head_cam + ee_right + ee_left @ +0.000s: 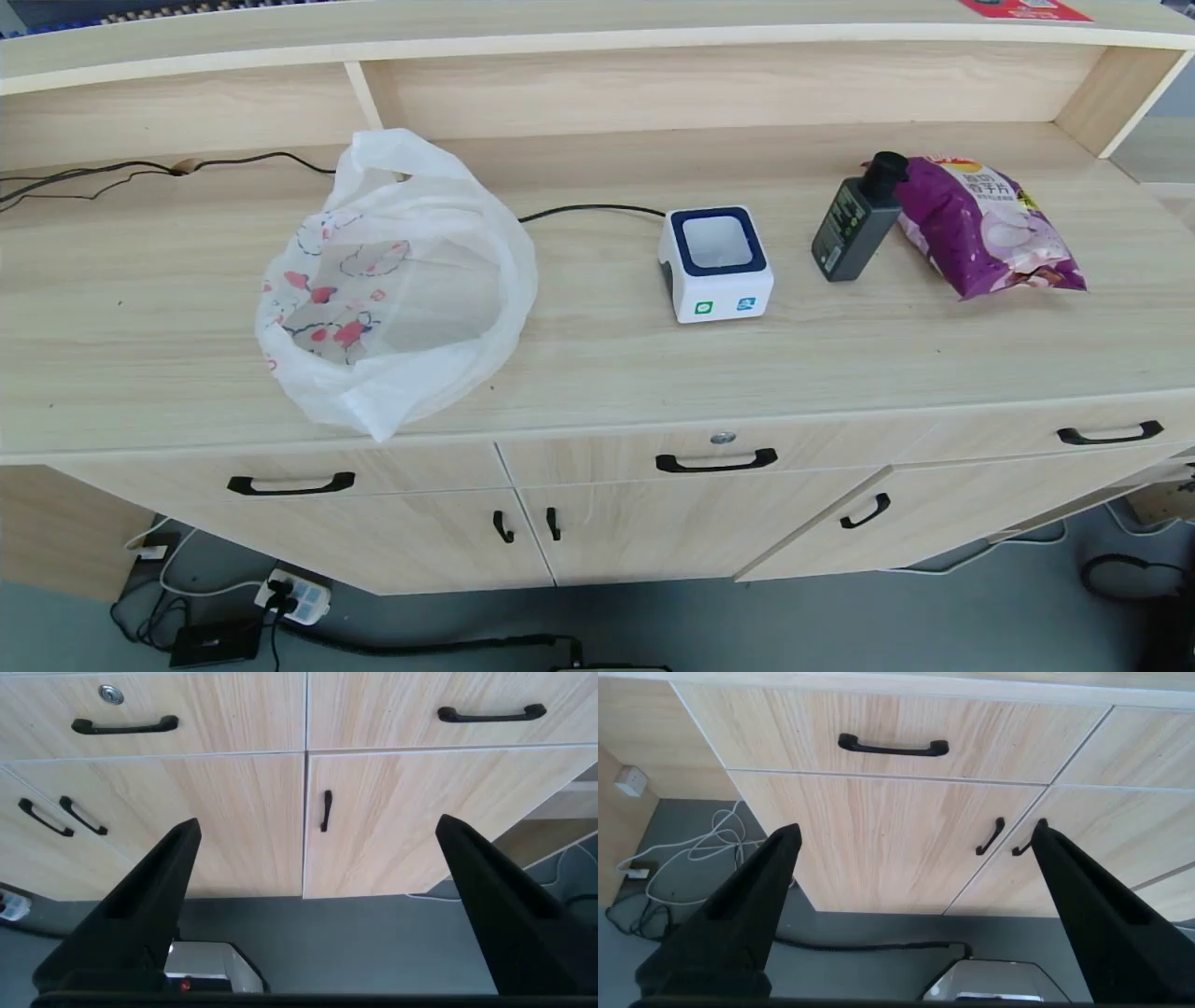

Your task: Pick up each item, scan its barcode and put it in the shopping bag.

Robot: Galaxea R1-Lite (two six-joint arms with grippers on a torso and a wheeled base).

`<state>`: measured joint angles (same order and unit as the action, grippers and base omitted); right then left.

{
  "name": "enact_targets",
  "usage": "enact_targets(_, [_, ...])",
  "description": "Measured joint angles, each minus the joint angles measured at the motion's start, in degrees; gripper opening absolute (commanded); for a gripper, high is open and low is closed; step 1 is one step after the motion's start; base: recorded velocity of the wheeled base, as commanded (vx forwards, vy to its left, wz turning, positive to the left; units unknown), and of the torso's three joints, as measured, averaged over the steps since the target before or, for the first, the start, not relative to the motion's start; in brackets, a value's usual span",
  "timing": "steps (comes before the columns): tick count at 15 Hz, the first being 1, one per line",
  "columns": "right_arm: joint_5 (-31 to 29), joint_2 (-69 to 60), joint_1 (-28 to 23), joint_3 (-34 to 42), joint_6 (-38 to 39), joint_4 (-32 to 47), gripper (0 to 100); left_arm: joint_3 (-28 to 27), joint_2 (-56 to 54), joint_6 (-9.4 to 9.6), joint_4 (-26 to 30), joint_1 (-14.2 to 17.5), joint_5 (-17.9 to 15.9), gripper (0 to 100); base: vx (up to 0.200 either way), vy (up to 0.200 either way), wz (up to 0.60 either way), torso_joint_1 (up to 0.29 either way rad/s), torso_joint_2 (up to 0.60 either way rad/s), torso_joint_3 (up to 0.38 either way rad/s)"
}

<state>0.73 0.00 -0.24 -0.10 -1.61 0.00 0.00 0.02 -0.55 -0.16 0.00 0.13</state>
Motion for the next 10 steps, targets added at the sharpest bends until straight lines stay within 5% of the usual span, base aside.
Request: enact_targets(10, [3.6,0.7,0.1,-3.0,-4.3,-0.7,100,0.0,0.0,0.09,0.0,0.0,0.0,100,0.000,0.000,0.00,0.000,0.00,0.000])
